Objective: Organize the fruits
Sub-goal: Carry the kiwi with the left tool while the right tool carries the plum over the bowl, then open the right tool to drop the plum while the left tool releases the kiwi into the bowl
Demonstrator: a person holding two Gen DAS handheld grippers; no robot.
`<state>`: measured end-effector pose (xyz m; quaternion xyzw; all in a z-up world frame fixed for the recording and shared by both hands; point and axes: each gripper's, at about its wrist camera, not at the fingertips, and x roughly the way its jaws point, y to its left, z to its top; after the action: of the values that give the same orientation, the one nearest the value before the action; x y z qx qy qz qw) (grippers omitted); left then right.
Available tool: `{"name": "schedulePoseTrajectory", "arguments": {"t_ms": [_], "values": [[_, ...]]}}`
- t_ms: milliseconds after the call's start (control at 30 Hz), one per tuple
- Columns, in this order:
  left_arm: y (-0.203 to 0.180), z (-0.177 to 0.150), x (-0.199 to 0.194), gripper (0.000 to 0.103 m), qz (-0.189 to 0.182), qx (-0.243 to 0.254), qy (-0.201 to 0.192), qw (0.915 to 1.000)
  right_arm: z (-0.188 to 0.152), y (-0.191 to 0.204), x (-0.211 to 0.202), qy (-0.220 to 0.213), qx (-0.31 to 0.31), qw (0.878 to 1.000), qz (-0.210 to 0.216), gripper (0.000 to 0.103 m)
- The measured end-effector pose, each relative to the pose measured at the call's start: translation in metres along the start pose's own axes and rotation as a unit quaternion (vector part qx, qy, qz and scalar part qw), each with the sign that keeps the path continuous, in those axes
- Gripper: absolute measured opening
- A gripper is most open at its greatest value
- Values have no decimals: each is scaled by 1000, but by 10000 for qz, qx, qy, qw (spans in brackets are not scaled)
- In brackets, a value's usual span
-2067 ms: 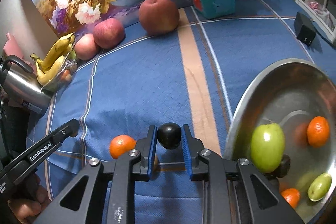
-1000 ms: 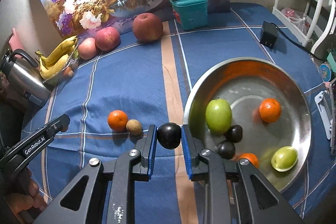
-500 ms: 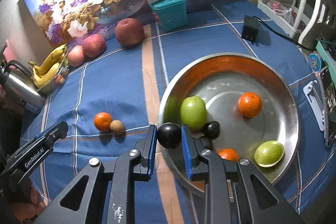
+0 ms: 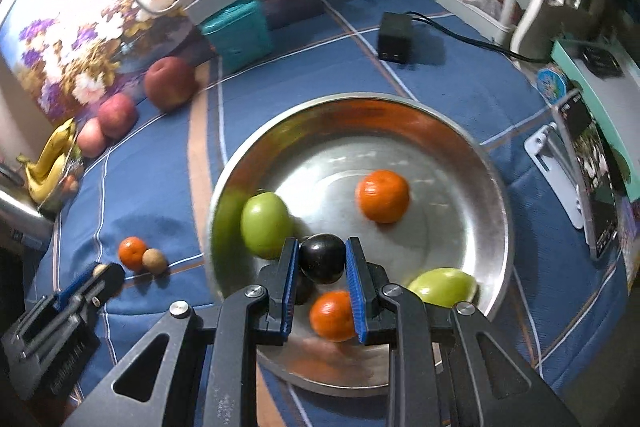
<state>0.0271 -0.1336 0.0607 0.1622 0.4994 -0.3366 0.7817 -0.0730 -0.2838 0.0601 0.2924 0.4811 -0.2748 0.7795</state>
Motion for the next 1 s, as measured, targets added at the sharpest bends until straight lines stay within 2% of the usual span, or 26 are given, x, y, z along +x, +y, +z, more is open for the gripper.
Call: {"name": "schedulePoseTrajectory", "arguments": {"t_ms": [267, 1000], "values": [[-29, -2, 3, 27, -77, 415, -47, 9991, 1, -18, -1, 8, 180, 9998, -115, 25], [-40, -4, 27, 27, -254, 500, -144, 9983, -3, -21, 19, 279, 189, 9993, -191, 25]]}}
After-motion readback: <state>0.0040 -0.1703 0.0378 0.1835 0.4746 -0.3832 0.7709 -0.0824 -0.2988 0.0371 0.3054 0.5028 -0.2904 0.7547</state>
